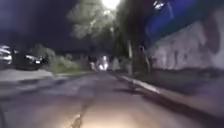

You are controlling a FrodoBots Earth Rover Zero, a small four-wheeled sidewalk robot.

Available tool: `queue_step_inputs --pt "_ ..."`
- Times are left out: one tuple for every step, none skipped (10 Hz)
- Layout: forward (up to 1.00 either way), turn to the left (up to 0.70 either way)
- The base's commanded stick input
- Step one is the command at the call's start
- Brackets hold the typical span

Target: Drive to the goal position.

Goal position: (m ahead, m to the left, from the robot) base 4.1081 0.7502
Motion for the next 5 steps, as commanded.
queue_step_inputs --pt "0.7 0.0" --pt "0.7 0.0" --pt "0.7 0.0" --pt "0.7 0.0" --pt "0.7 0.0"
